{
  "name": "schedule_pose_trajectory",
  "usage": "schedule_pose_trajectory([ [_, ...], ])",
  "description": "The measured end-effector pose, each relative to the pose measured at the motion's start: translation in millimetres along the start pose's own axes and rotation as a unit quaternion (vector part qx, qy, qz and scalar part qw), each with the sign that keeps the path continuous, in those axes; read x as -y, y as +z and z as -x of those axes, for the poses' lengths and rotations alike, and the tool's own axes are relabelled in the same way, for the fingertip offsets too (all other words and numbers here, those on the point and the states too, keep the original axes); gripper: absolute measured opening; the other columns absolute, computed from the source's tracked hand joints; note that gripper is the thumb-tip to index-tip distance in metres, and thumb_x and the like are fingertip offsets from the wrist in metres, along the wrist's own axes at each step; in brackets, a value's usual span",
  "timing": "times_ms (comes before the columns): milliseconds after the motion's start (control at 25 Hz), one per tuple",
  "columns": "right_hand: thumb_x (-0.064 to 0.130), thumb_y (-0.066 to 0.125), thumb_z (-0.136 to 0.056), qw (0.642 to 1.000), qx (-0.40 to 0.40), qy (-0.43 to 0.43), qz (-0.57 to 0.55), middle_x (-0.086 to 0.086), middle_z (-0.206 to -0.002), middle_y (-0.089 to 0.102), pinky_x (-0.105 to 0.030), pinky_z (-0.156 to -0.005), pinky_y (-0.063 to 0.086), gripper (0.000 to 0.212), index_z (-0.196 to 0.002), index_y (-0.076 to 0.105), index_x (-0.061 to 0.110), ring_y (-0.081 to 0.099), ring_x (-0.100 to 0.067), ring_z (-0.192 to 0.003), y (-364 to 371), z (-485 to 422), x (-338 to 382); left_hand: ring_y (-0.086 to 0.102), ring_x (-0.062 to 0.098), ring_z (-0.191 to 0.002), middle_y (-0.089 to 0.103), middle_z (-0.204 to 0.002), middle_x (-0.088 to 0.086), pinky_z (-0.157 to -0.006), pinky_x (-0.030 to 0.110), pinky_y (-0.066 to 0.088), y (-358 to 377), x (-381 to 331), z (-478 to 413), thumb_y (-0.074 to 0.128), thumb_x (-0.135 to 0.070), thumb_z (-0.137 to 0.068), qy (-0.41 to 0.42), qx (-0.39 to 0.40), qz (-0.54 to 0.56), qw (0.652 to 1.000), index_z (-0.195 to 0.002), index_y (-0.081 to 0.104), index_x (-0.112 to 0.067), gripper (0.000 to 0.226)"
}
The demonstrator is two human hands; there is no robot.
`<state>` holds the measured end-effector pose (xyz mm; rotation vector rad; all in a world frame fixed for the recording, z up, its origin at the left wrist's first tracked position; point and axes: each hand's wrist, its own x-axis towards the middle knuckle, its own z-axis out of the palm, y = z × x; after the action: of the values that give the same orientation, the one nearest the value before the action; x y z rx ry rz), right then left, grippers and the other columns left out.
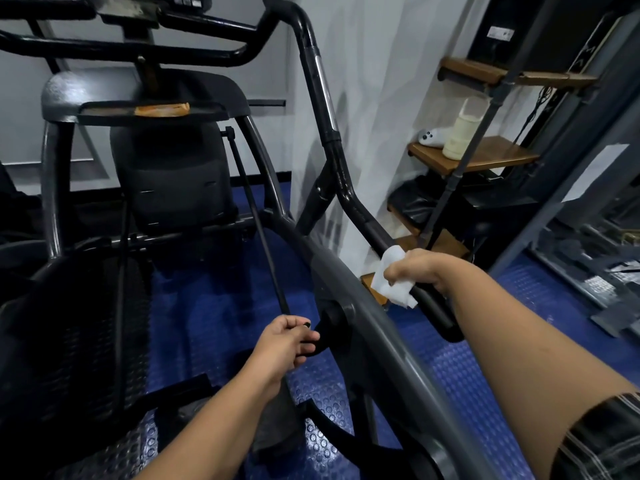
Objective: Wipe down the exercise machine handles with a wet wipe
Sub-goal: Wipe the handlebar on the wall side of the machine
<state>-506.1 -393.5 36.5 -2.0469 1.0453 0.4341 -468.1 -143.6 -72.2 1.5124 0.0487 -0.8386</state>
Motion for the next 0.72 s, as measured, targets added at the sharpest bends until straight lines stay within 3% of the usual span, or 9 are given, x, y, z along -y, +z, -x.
schedule_pose_trajectory([
  [80, 0.022, 0.066, -0.08, 0.997, -0.052, -0.02, 0.044, -0.011, -0.095, 0.063, -0.035, -0.071, 0.054, 0.036, -0.11, 0.055, 0.005, 0.065, -0.027, -0.087, 4.5, 13.7, -8.7, 0.062, 0.011, -0.065, 0.074, -0.087, 0.004, -0.057, 0.022, 0.045, 11.6, 2.9, 9.0, 0.055, -0.01, -0.096, 0.004, 0.005, -0.004, 1.0, -0.105, 0.06, -0.013, 0.011],
  [200, 0.015, 0.058, -0.088, 0.979, -0.145, -0.033, 0.139, -0.011, -0.089, 0.06, -0.036, -0.077, 0.051, 0.035, -0.119, 0.051, -0.002, 0.064, -0.033, -0.096, 21.5, 26.7, -19.5, 0.061, 0.011, -0.063, 0.073, -0.088, 0.006, -0.056, 0.022, 0.044, 23.9, 7.1, 21.2, 0.053, -0.009, -0.097, 0.007, 0.008, -0.004, 1.0, -0.105, 0.059, -0.012, 0.01],
  [320, 0.008, 0.056, -0.092, 0.943, -0.243, -0.058, 0.222, -0.016, -0.115, 0.061, -0.039, -0.082, 0.049, 0.036, -0.124, 0.041, 0.0, 0.062, -0.034, -0.109, 39.2, 38.8, -40.0, 0.061, 0.011, -0.063, 0.072, -0.092, 0.008, -0.056, 0.023, 0.044, 34.5, 12.4, 31.1, 0.052, -0.009, -0.098, 0.008, 0.007, -0.007, 1.0, -0.106, 0.058, -0.012, 0.01],
  [400, 0.008, 0.064, -0.088, 0.889, -0.326, -0.107, 0.304, -0.015, -0.113, 0.061, -0.032, -0.068, 0.053, 0.043, -0.124, 0.043, -0.003, 0.068, -0.027, -0.096, 53.6, 41.8, -58.8, 0.061, 0.01, -0.062, 0.073, -0.093, 0.009, -0.056, 0.023, 0.044, 39.9, 17.6, 35.6, 0.052, -0.009, -0.098, 0.006, 0.004, -0.012, 1.0, -0.105, 0.058, -0.012, 0.01],
  [480, 0.011, 0.081, -0.07, 0.873, -0.32, -0.122, 0.348, -0.015, -0.087, 0.063, -0.026, -0.042, 0.047, 0.049, -0.109, 0.058, -0.008, 0.067, -0.022, -0.062, 64.5, 46.2, -75.3, 0.062, 0.011, -0.063, 0.074, -0.094, 0.009, -0.056, 0.023, 0.045, 44.9, 24.2, 39.6, 0.053, -0.008, -0.097, 0.002, 0.001, -0.017, 1.0, -0.105, 0.059, -0.012, 0.011],
  [520, 0.012, 0.085, -0.064, 0.872, -0.322, -0.122, 0.348, -0.014, -0.079, 0.062, -0.024, -0.037, 0.043, 0.05, -0.104, 0.062, -0.008, 0.063, -0.02, -0.054, 67.0, 48.2, -82.1, 0.062, 0.011, -0.063, 0.074, -0.094, 0.009, -0.056, 0.023, 0.045, 46.1, 27.4, 41.0, 0.053, -0.008, -0.097, 0.0, 0.0, -0.019, 1.0, -0.105, 0.059, -0.012, 0.011],
  [560, 0.015, 0.083, -0.067, 0.869, -0.328, -0.117, 0.353, -0.015, -0.083, 0.062, -0.024, -0.039, 0.045, 0.052, -0.108, 0.061, -0.009, 0.063, -0.02, -0.059, 69.5, 49.4, -87.8, 0.062, 0.011, -0.064, 0.074, -0.093, 0.009, -0.056, 0.023, 0.045, 47.3, 30.5, 42.3, 0.053, -0.008, -0.097, -0.001, -0.001, -0.02, 1.0, -0.105, 0.059, -0.013, 0.011],
  [680, 0.017, 0.056, -0.094, 0.834, -0.357, -0.13, 0.4, -0.019, -0.119, 0.051, -0.022, -0.069, 0.052, 0.063, -0.141, 0.028, -0.012, 0.059, -0.022, -0.097, 79.5, 48.9, -102.0, 0.062, 0.011, -0.064, 0.074, -0.089, 0.006, -0.056, 0.023, 0.044, 46.5, 35.5, 45.8, 0.052, -0.009, -0.098, 0.0, -0.007, -0.016, 1.0, -0.104, 0.059, -0.013, 0.011],
  [720, 0.017, 0.052, -0.095, 0.824, -0.375, -0.152, 0.397, -0.019, -0.122, 0.05, -0.023, -0.071, 0.052, 0.064, -0.144, 0.024, -0.012, 0.057, -0.023, -0.1, 78.7, 51.0, -103.2, 0.062, 0.011, -0.064, 0.074, -0.087, 0.005, -0.057, 0.023, 0.044, 45.3, 36.6, 45.9, 0.052, -0.01, -0.098, 0.0, -0.01, -0.015, 1.0, -0.104, 0.059, -0.013, 0.01],
])
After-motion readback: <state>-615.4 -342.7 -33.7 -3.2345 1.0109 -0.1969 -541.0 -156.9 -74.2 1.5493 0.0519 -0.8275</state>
